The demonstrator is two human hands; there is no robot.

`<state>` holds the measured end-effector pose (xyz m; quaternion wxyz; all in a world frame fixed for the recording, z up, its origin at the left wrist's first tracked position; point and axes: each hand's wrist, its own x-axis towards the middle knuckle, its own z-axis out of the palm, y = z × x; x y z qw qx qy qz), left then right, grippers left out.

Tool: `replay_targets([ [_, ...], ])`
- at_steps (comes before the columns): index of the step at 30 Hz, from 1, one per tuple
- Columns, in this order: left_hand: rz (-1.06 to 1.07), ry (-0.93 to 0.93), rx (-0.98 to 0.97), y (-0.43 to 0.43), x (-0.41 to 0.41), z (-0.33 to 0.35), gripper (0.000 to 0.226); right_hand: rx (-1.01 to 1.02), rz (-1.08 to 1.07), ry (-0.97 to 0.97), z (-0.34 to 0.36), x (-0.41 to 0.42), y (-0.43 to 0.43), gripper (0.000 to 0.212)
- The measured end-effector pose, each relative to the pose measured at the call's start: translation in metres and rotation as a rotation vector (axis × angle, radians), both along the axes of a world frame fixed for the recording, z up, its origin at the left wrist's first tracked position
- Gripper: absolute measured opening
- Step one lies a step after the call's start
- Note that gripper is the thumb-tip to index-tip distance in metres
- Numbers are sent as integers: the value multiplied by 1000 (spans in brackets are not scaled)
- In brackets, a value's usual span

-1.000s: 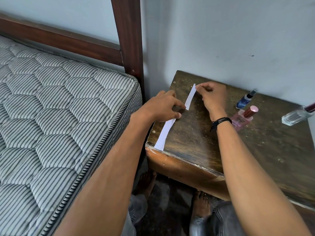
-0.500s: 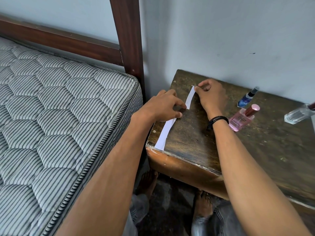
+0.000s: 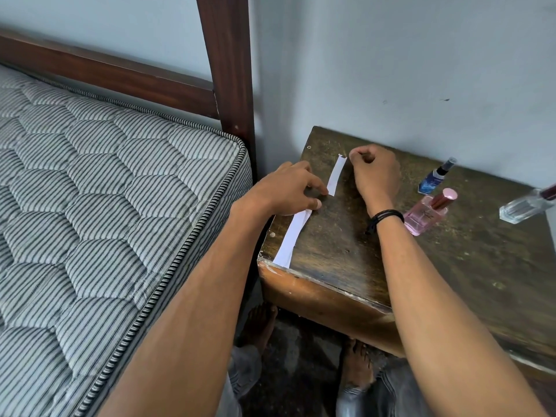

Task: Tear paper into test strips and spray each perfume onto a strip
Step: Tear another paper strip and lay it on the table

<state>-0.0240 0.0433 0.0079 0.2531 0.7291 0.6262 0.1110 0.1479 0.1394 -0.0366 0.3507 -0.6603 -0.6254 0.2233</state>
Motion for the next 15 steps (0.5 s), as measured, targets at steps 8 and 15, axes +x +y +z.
replay_targets([
  [8,206,-88,62,3,4,10,16,58,159,23,21,2,-39,11],
  [15,311,-151,84,3,18,17,13,-231,428,-140,41,38,-107,10],
])
